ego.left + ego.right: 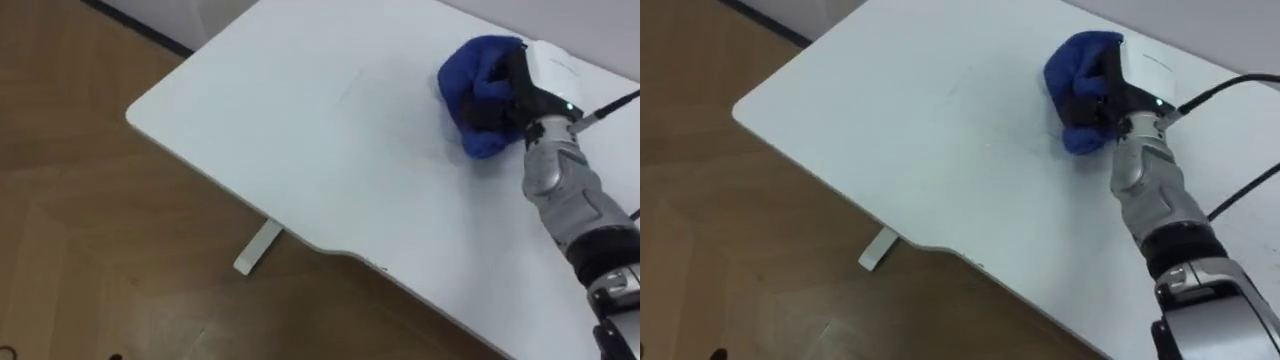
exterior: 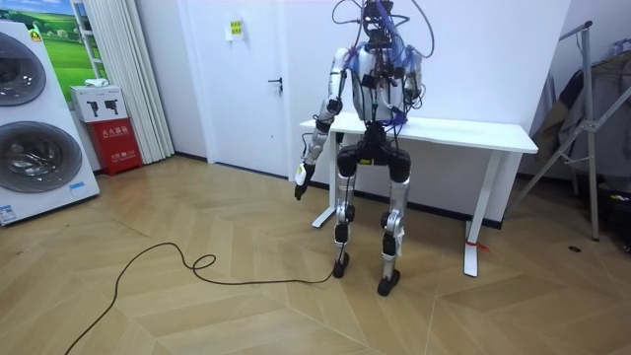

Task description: Wipe table

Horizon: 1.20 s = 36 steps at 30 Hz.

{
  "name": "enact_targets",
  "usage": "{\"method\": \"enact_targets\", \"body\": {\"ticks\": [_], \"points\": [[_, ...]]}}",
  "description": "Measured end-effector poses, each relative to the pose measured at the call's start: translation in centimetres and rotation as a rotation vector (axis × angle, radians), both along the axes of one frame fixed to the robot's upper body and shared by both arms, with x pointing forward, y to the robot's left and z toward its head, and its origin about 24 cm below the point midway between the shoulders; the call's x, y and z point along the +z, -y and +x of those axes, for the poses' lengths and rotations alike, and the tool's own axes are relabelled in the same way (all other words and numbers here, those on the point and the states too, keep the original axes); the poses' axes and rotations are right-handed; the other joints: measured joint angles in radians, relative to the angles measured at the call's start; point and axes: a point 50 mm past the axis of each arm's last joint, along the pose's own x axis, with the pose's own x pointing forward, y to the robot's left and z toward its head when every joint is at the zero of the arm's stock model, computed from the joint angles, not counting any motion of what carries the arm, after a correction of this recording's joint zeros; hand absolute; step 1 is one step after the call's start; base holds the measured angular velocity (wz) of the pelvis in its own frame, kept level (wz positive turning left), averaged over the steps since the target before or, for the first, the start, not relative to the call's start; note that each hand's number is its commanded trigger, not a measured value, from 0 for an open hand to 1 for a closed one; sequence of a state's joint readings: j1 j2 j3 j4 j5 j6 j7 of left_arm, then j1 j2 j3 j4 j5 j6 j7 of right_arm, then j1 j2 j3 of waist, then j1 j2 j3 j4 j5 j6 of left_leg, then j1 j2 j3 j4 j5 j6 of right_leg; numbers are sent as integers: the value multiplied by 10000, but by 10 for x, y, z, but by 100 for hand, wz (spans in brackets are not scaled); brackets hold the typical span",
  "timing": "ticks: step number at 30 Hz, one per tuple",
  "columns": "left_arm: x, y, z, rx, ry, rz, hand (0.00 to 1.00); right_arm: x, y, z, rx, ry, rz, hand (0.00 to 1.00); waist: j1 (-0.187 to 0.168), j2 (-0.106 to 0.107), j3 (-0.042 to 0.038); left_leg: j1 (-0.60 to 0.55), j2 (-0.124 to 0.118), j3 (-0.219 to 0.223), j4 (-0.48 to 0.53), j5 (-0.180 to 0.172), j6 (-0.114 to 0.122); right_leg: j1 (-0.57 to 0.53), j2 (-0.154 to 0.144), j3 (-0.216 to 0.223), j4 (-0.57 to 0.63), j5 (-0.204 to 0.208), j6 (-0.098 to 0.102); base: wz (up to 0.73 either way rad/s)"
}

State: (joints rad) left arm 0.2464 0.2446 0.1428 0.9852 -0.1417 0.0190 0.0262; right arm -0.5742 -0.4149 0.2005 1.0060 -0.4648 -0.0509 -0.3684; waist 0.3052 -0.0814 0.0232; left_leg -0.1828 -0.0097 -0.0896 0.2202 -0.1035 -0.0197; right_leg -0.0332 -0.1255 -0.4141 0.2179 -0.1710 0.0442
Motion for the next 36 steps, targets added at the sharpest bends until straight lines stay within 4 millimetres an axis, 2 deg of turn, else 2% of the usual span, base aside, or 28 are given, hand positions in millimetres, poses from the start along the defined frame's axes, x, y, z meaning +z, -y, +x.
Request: {"method": "enact_targets", "body": {"ticks": [4, 5, 6, 7, 8, 10, 11, 12, 15, 17, 18, 19, 20, 21, 22, 23, 24, 25, 26, 27, 28, 29, 30, 31, 32, 33, 34, 36], "points": [[4, -9, 4, -38, 99, 314, 0, -17, 22, -24, -1079, 315, 1363, 100, -348, 50, 1, -6, -23, 98, 30, -40, 59, 58, -5, 18, -128, 0, 2, -1], [5, -10, 8, -48, 278, 399, 0, -20, 29, -31, -1485, 447, 1805, 100, -497, 83, -2, 10, -21, 170, 38, -63, 85, 72, -6, 23, -155, 2, 5, 0], [7, -12, 10, -1, 414, 458, 0, -25, 37, -40, -1880, 464, 2129, 100, -827, 155, -7, 31, -35, 168, 61, -74, 102, 145, -11, 16, -169, 14, 27, 0], [7, -13, 10, 25, 466, 487, 0, -28, 41, -45, -2112, 472, 2253, 100, -919, 172, -27, 38, -35, 171, 66, -78, 108, 150, -14, 21, -168, 23, 42, 0], [9, -15, 11, 161, 594, 550, 0, -34, 50, -56, -2615, 452, 2486, 100, -1081, 195, -67, 59, -33, 241, 76, -86, 118, 143, -21, 51, -182, 32, 57, -17], [10, -17, 10, 310, 610, 616, 0, -43, 63, -73, -3254, 303, 2664, 100, -1300, 231, -228, 41, -25, 360, 147, -122, 138, 142, -21, 93, -269, 56, 98, -22], [9, -17, 8, 329, 578, 618, 0, -49, 73, -87, -3759, 224, 2735, 100, -1419, 250, -337, 55, -15, 447, 184, -153, 142, 144, -22, 163, -279, 69, 122, -23], [9, -17, 8, 318, 563, 621, 0, -53, 80, -98, -4177, 161, 2745, 100, -1566, 292, -393, 110, -6, 511, 188, -154, 144, 177, -25, 199, -276, 74, 129, -19], [10, -17, 11, 302, 629, 616, 0, -59, 90, -116, -4808, 43, 2661, 100, -1886, 383, -428, 293, 21, 587, 214, -156, 144, 331, -28, 236, -276, 80, 136, -11], [9, -15, 13, 245, 685, 576, 0, -60, 91, -118, -4975, 66, 2597, 100, -1879, 415, -418, 398, 60, 683, 205, -174, 121, 381, -15, 325, -236, 92, 115, -16], [8, -11, 18, 205, 777, 533, 0, -60, 89, -115, -4949, 102, 2530, 100, -1866, 462, -379, 423, 103, 770, 196, -199, 96, 359, 1, 421, -173, 99, 103, -23], [7, -9, 20, 178, 816, 484, 0, -59, 88, -113, -4933, 132, 2501, 100, -1822, 479, -345, 424, 128, 832, 228, -215, 102, 323, 10, 504, -125, 100, 100, -37], [6, -4, 25, 107, 890, 368, 0, -54, 85, -105, -4868, 198, 2378, 100, -1572, 521, -324, 349, 221, 1070, 403, -262, 114, 89, 11, 692, 78, 88, 61, -71], [4, 3, 31, -93, 953, 274, 0, -48, 79, -90, -4759, 312, 2190, 100, -1198, 578, -185, 303, 358, 1454, 577, -378, 116, -206, 3, 954, 408, 49, -9, -83], [3, 5, 32, -218, 936, 234, 0, -44, 74, -82, -4587, 352, 2004, 100, -1096, 555, -144, 254, 427, 1611, 713, -443, 119, -340, 2, 1064, 569, 31, -42, -99], [0, 11, 32, -437, 784, 136, 0, -36, 59, -61, -4106, 452, 1770, 100, -808, 553, -80, 30, 585, 1939, 1034, -594, 122, -748, -52, 1123, 1037, -19, -120, -103], [-2, 17, 40, -646, 752, 9, 0, -25, 39, -38, -3260, 535, 1365, 100, -430, 578, 10, -200, 772, 2322, 1434, -770, 109, -1254, -171, 968, 1615, -78, -219, -105], [-3, 19, 43, -784, 718, -30, 0, -17, 28, -26, -2685, 596, 1084, 100, -300, 589, 39, -340, 875, 2478, 1657, -863, 121, -1497, -233, 804, 1870, -84, -272, -93], [-4, 22, 49, -1032, 643, -86, 0, -8, -1, -6, -1424, 604, 524, 100, -12, 595, 61, -540, 1119, 2700, 1948, -980, 120, -1848, -355, 380, 2260, -51, -381, -70], [-3, 24, 59, -1166, 730, -111, 0, 2, -26, 11, -331, 624, -24, 100, 342, 640, 113, -684, 1391, 2871, 2092, -1048, 112, -2156, -510, 117, 2767, -29, -277, -45], [-2, 25, 66, -1233, 867, -104, 0, 6, -38, 17, 144, 628, -209, 100, 422, 683, 155, -771, 1522, 2865, 2212, -1079, 123, -2301, -671, 2, 3367, -169, -156, 3], [2, 27, 80, -1527, 1258, -18, 0, 9, -52, 23, 786, 546, -564, 100, 730, 623, 167, -874, 1528, 2719, 2293, -1091, 124, -2467, -1373, -146, 4690, -586, 49, 26], [7, 28, 95, -1813, 1839, 76, 0, 16, -62, 29, 1220, 647, -780, 100, 1260, 453, 171, -923, 1565, 2669, 2298, -1051, -7, -2507, -2133, -83, 5231, -859, 131, 25], [10, 27, 101, -1886, 2076, 145, 0, 20, -67, 32, 1437, 763, -860, 100, 1432, 364, 151, -1046, 1584, 2589, 2298, -991, -112, -2459, -2484, 11, 5230, -897, 164, 23], [14, 23, 107, -1928, 2233, 301, 0, 28, -73, 37, 1713, 999, -876, 100, 1561, 284, 147, -1306, 1670, 2246, 2309, -874, -303, -2201, -2991, 6, 4737, -822, 288, 40], [17, 14, 109, -1968, 2258, 561, 0, 32, -75, 39, 1803, 1202, -734, 100, 1615, 252, 130, -1553, 1924, 1865, 2290, -727, -557, -1967, -3110, 111, 3891, -581, 439, 44], [20, 9, 110, -1988, 2252, 722, 0, 31, -74, 38, 1754, 1202, -588, 100, 1605, 234, 126, -1645, 2059, 1628, 2254, -649, -712, -1859, -3061, 172, 3329, -389, 467, 51], [30, -9, 115, -2039, 2419, 1278, 0, 18, -59, 28, 964, 1267, 821, 100, 1221, 205, 122, -1970, 2644, 638, 2131, -309, -1365, -1398, -2693, 146, 1361, 647, 561, 80]]}}
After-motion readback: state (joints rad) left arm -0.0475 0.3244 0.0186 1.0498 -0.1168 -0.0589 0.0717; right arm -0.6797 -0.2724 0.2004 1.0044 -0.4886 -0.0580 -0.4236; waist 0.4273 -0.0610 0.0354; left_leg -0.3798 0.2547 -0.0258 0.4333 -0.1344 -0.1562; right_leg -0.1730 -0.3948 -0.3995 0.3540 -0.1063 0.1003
